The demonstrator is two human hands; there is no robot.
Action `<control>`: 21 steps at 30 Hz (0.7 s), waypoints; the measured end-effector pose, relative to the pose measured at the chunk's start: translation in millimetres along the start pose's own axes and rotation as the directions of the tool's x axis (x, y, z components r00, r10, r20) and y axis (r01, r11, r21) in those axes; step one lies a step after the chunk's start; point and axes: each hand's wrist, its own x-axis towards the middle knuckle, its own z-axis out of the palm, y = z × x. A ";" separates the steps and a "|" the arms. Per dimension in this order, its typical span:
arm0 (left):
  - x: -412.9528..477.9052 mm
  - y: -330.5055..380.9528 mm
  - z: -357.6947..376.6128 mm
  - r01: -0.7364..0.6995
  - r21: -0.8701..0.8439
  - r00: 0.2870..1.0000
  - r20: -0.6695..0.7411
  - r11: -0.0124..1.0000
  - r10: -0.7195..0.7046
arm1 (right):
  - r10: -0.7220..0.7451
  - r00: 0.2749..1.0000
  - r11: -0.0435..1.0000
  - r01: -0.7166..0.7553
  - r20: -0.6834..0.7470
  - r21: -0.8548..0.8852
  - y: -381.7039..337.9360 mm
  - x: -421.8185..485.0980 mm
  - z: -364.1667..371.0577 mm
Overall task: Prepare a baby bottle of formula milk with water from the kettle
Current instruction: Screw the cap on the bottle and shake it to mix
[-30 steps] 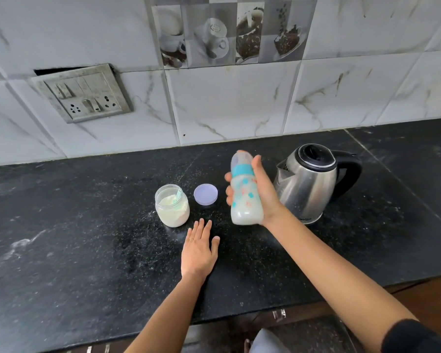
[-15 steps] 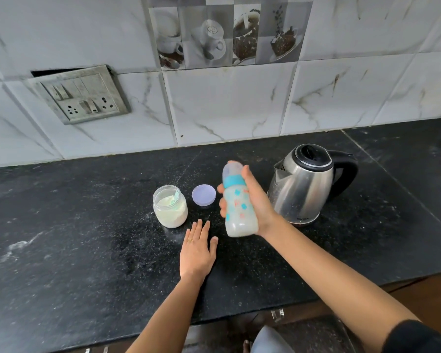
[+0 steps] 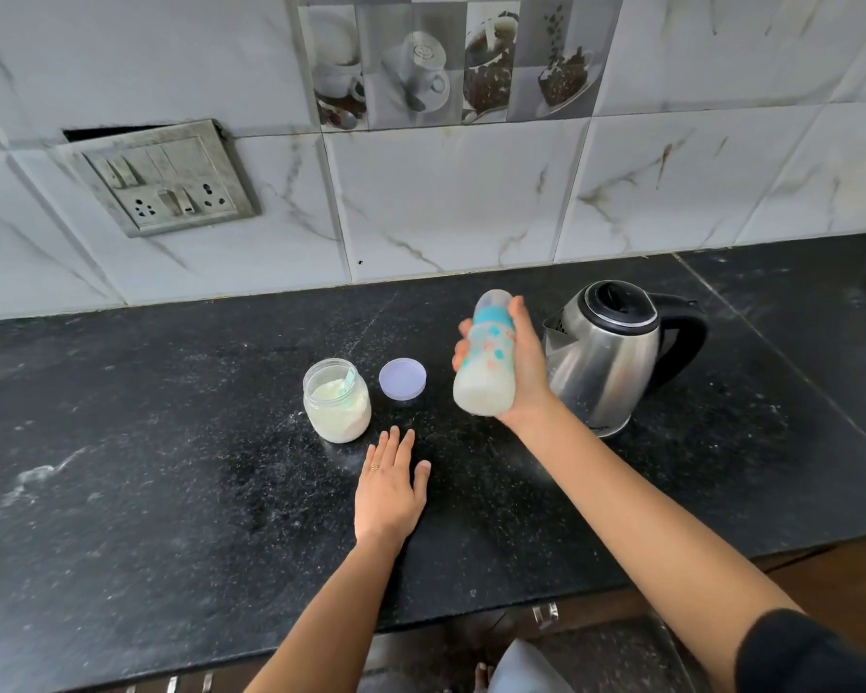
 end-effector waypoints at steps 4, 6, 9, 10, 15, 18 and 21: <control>-0.5 0.2 -1.0 0.001 -0.005 1.000 0.001 1.000 -0.001 | 0.068 0.995 0.996 -0.063 0.077 -0.069 9.7 -8.0 -4.1; -0.6 0.0 -0.8 0.001 -0.005 1.000 -0.003 1.000 -0.001 | 0.123 0.986 0.981 -0.105 0.108 -0.165 17.3 -15.9 -5.1; -0.3 0.7 -2.0 -0.003 0.000 1.000 0.005 1.000 0.003 | 0.020 0.999 0.999 -0.018 0.038 -0.036 4.9 -5.6 1.3; -0.4 0.4 -2.0 -0.003 -0.001 1.000 0.006 1.000 0.003 | -0.026 1.000 0.999 0.026 0.004 0.022 -0.1 -1.1 2.2; 0.1 -0.6 -1.7 -0.003 0.008 1.000 0.019 1.000 0.003 | 0.110 0.991 0.980 -0.094 0.082 -0.175 18.6 -19.4 -2.7; 0.0 -0.4 -1.6 -0.003 0.012 1.000 0.015 1.000 0.003 | 0.090 0.993 0.981 -0.074 0.082 -0.181 15.3 -18.5 1.7; 0.2 -0.4 -1.5 -0.002 0.011 1.000 0.013 1.000 0.002 | -0.047 0.999 0.999 0.047 -0.022 0.008 -2.2 -2.5 6.2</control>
